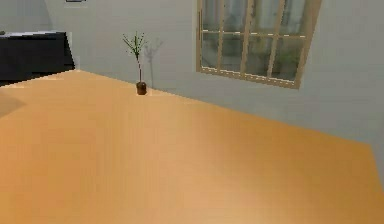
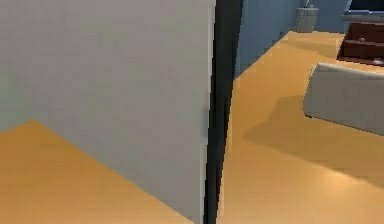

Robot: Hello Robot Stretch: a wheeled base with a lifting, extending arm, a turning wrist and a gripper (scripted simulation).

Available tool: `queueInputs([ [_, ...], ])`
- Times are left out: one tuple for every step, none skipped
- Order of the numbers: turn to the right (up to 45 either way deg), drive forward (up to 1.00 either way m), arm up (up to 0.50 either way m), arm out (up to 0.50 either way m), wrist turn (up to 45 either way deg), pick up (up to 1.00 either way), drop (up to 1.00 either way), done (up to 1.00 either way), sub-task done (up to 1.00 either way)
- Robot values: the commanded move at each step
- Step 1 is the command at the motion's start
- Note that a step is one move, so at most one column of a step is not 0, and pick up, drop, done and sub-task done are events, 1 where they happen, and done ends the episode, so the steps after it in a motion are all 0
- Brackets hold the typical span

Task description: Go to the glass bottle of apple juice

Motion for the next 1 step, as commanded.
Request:
queueInputs([
  [-42.0,0.00,0.00,0.00,0.0,0.00,0.00,0.00,0.00],
])
